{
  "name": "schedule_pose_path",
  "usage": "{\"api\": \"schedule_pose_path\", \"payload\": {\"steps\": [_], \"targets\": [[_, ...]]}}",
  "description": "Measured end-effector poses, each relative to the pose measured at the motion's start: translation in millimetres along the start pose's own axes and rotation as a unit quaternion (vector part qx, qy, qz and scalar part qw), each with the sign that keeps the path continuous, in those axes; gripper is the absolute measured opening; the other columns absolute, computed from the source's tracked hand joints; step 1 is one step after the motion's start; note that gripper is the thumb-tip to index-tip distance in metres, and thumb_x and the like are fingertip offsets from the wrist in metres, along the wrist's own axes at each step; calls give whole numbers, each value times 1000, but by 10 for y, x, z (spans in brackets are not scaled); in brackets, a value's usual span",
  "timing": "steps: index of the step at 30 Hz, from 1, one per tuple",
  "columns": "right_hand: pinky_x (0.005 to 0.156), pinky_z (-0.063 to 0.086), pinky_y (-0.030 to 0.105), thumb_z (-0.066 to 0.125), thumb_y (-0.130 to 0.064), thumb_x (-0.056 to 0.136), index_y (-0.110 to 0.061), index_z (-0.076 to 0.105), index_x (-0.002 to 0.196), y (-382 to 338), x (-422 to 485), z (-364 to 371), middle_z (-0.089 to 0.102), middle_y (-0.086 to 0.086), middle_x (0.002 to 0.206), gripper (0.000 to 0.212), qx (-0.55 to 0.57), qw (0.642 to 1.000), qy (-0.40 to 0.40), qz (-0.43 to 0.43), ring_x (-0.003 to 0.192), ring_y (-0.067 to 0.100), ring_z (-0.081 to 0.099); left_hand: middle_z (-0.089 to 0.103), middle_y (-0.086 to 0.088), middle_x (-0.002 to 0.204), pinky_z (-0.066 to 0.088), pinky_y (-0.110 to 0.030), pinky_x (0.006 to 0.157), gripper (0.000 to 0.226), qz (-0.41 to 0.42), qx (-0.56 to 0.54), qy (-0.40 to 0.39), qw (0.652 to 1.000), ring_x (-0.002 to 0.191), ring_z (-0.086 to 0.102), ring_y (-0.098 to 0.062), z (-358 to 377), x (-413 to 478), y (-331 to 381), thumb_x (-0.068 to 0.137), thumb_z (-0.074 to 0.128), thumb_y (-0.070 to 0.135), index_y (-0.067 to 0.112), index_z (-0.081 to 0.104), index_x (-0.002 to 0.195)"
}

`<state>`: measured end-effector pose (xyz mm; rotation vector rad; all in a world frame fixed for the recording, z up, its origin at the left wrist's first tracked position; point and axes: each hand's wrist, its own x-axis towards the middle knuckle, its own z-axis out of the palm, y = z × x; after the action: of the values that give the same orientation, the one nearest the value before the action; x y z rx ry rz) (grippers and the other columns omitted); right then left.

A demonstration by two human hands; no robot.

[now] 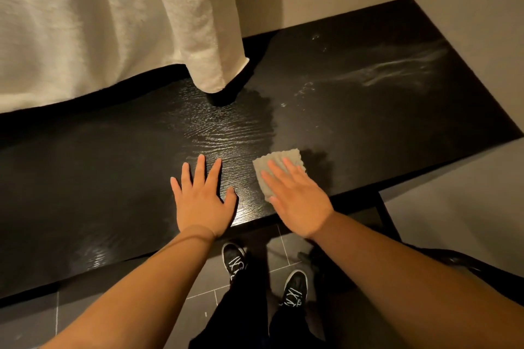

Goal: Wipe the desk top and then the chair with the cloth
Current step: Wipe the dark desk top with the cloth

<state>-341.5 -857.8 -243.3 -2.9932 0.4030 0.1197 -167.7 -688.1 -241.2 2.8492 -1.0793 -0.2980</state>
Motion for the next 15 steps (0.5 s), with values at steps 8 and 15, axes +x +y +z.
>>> {"api": "schedule_pose_path", "payload": {"steps": [8,15], "targets": [[128,12,48,8,-46,102,-18,12,163,576,-98,-82,2,5,171,68,24,978,-27,205,157,31,-2,13,-1,175,6,-64,127,75,-2,-1,6,1000,160,5,-37,-2,-6,14,95,32,64,38,24,164],[125,17,53,21,-40,104,-17,26,161,-72,135,6,20,12,168,62,3,1000,-27,0,156,37,9,13,-1,175,7,-65,127,75,-2,-2,4,1000,160,5,-38,-1,1,6,95,32,64,38,24,164]]}}
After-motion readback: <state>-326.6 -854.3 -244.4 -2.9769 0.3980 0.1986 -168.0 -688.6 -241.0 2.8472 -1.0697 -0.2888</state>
